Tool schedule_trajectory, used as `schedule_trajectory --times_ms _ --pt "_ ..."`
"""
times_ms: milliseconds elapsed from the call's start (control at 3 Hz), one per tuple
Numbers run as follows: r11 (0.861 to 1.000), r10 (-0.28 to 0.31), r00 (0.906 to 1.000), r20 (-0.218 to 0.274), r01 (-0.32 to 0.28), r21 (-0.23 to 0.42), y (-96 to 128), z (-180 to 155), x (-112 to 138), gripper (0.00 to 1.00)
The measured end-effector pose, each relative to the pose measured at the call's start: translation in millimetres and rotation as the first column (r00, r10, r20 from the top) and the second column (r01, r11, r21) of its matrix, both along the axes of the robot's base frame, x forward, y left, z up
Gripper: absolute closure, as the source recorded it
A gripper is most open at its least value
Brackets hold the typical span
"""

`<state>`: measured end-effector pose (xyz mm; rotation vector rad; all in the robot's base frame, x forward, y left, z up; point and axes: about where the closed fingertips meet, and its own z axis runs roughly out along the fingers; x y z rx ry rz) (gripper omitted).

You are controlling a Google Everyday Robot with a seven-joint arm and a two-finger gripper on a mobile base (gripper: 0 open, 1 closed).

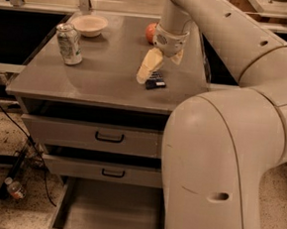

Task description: Place rxbar blueberry into bottom drawer

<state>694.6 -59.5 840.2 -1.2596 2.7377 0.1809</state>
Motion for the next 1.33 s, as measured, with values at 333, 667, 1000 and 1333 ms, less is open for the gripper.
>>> schedule_trajectory --times_ms 333,667,1000,1333 --pt "1.000 -0.001 1.0000 0.006 0.001 0.007 2.3 -3.3 3.8 0.00" --pt "1.000 -0.002 0.9997 -0.026 0.002 0.008 6.7 -21.9 11.5 0.00" --pt "1.000 0.008 0.9996 -0.028 -0.007 0.018 7.4 -20.7 9.8 0.00" --pt "0.998 0.045 0.9983 -0.036 -0.043 0.055 9.8 -15.8 3.6 0.00"
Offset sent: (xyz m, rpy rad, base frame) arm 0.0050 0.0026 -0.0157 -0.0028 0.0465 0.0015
